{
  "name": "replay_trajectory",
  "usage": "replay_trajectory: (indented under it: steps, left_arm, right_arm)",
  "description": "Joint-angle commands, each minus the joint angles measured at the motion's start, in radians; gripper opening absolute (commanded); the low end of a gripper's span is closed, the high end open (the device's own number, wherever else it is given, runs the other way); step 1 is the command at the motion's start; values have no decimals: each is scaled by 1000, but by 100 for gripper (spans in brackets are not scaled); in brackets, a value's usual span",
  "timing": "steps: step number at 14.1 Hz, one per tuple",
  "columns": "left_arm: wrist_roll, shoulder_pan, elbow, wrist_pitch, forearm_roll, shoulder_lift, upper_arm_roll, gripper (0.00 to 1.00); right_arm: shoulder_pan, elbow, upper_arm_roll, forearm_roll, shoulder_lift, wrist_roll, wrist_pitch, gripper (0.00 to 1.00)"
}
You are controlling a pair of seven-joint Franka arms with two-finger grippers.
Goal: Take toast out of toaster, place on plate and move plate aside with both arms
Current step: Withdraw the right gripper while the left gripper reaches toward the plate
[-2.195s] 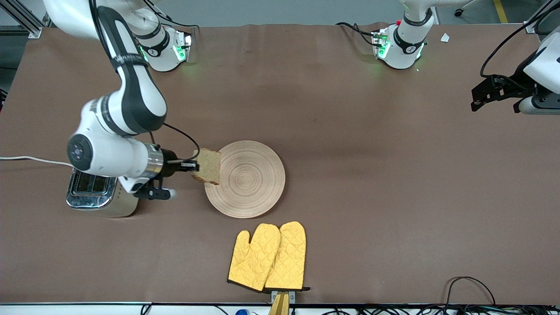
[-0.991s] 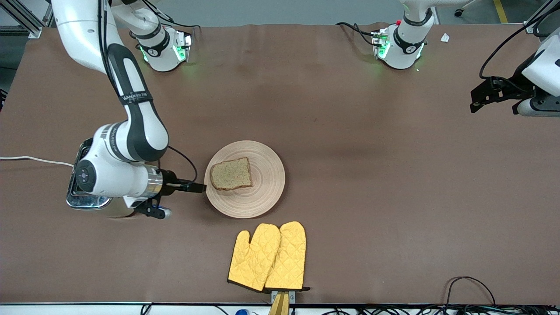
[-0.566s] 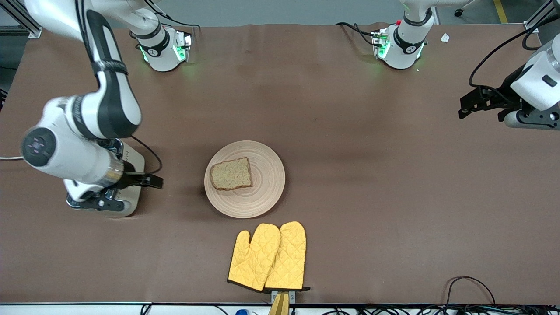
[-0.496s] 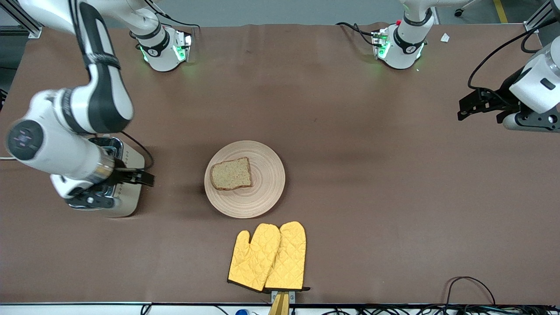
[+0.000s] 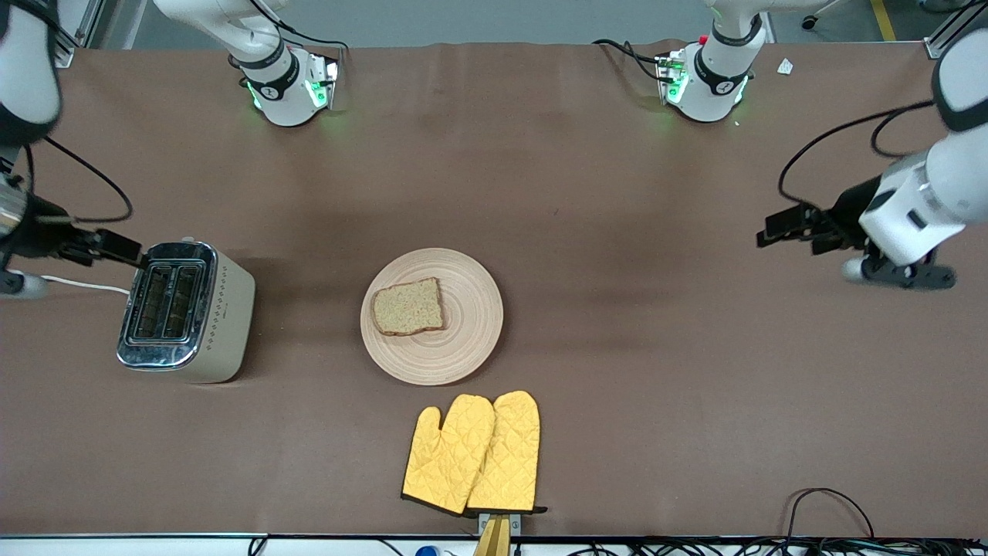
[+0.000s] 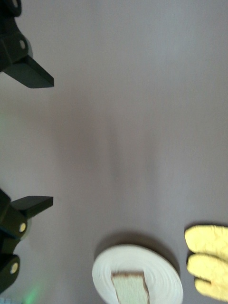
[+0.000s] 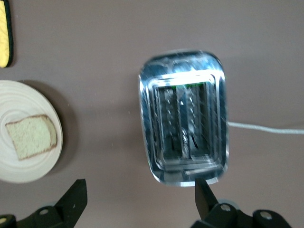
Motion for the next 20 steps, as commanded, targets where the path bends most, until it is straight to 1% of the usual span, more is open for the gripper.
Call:
replay_trajectory:
  steps: [1,2,3,4,5,6,8,9,10,12,14,16,18,20]
  left_arm:
    - [22,8,20,37,-147,90,-2,100]
    - [48,8,19,59,-210,124,-2,100]
    - [87,5,19,71,-259,157,-2,100]
    - [138,-2,19,99,-309,193,-3,100]
    - [170,-11,19,117,-352,228,-3,100]
    - [183,-18,19,145,-385,254,-6,100]
    - [207,-41,19,214,-453,312,-38,100]
    - [223,-49,17,258,-478,334,-63,100]
    - [240,-51,19,295,-496,364,-84,100]
    - [276,-52,17,367,-563,420,-147,94]
    - [315,-54,19,389,-626,486,-184,84]
    - [358,-84,17,438,-680,529,-187,81]
    - [390,-123,19,500,-744,572,-189,76]
    - [416,-167,20,536,-804,609,-189,69]
  right_arm:
    - [-18,-101,17,-26,-125,-4,-6,100]
    - [-19,-165,17,-41,-188,-4,15,100]
    - [-18,-211,20,-80,-246,-5,43,100]
    - [-12,-215,23,-123,-271,-5,29,100]
    - [-7,-178,28,-144,-271,-2,-19,100]
    - [2,-91,29,-148,-264,8,-82,100]
    - [7,55,29,-161,-181,22,-196,100]
    - [10,86,29,-153,-173,36,-219,100]
    - [14,92,29,-144,-173,36,-210,100]
    - [43,118,28,-157,-167,36,-207,100]
    - [42,123,28,-151,-165,35,-210,100]
    - [45,123,28,-156,-159,35,-209,100]
    - [47,123,26,-153,-150,36,-207,100]
    - [33,123,26,-147,-150,36,-206,100]
